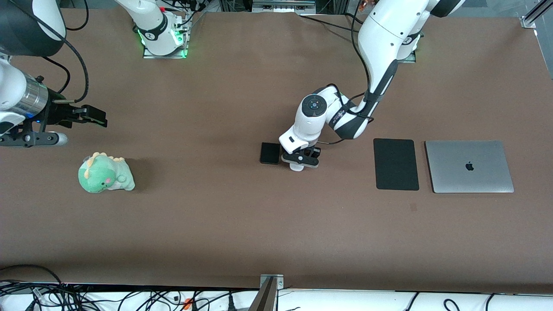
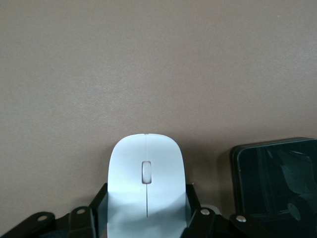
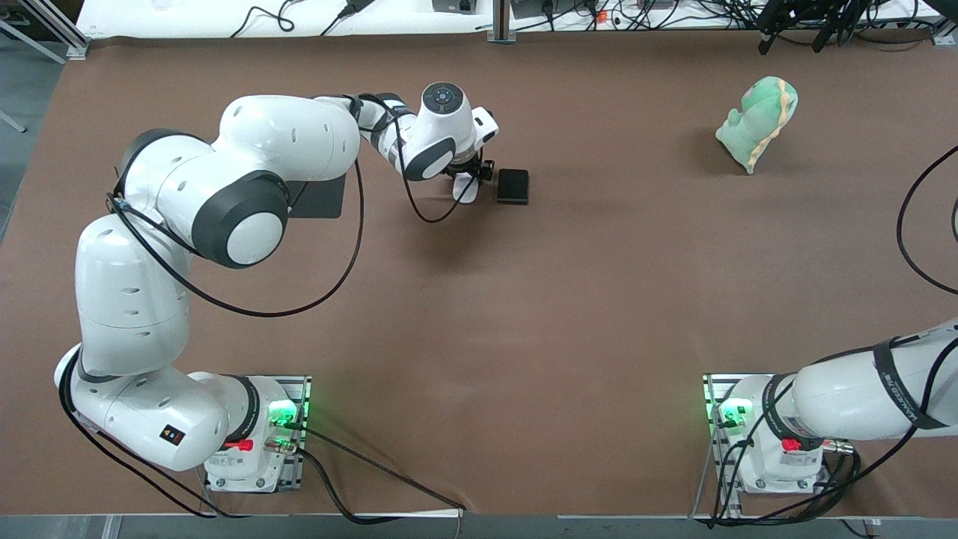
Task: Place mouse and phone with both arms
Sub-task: 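Carry the mouse to the mousepad while the right gripper reaches out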
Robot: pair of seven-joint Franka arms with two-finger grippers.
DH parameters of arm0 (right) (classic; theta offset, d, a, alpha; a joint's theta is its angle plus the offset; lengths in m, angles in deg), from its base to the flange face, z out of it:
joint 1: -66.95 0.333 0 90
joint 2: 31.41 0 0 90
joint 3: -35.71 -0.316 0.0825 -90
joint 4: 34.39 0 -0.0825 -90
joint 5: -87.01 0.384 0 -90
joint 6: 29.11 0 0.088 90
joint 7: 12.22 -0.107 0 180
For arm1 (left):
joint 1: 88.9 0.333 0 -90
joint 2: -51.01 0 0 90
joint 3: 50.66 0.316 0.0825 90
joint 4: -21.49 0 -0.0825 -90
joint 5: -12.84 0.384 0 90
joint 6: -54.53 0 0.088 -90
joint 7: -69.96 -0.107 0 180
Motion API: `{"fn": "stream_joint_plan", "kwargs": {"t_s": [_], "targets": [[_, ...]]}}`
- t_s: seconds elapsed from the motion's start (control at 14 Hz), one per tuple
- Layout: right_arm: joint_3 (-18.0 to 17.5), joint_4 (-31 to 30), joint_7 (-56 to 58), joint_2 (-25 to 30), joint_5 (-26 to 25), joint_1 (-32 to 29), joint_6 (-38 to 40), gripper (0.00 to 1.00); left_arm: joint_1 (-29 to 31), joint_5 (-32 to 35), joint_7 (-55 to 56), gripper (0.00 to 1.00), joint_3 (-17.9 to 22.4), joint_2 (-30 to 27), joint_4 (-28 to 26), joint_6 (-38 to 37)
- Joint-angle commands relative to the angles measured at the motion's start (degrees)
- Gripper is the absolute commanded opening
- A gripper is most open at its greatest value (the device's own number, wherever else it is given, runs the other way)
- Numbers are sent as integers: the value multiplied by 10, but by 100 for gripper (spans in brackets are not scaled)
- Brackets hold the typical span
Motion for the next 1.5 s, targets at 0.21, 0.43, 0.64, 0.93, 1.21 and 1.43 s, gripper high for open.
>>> {"fn": "stream_joint_plan", "kwargs": {"t_s": [0.21, 0.43, 0.64, 0.93, 1.21, 1.43], "targets": [[0, 0, 5, 0, -23, 1, 34, 100, 37, 10, 6, 29, 1, -62, 10, -57], [0, -1, -8, -1, -22, 2, 33, 100, 69, 9, 4, 30, -1, -84, 48, -137], [-3, -1, -38, -18, -8, 13, 11, 100, 108, 9, 3, 29, -1, -112, 89, -259], [-3, -1, -77, -46, 6, 56, -28, 100, 152, 10, -91, 25, 5, -114, 154, -398], [-4, -1, -158, -87, 17, 109, -86, 100, 210, 9, -177, 25, 5, -115, 155, -412], [-3, -1, -197, -124, 50, 144, -148, 100, 278, 10, -234, 27, 5, -105, 147, -410]]}}
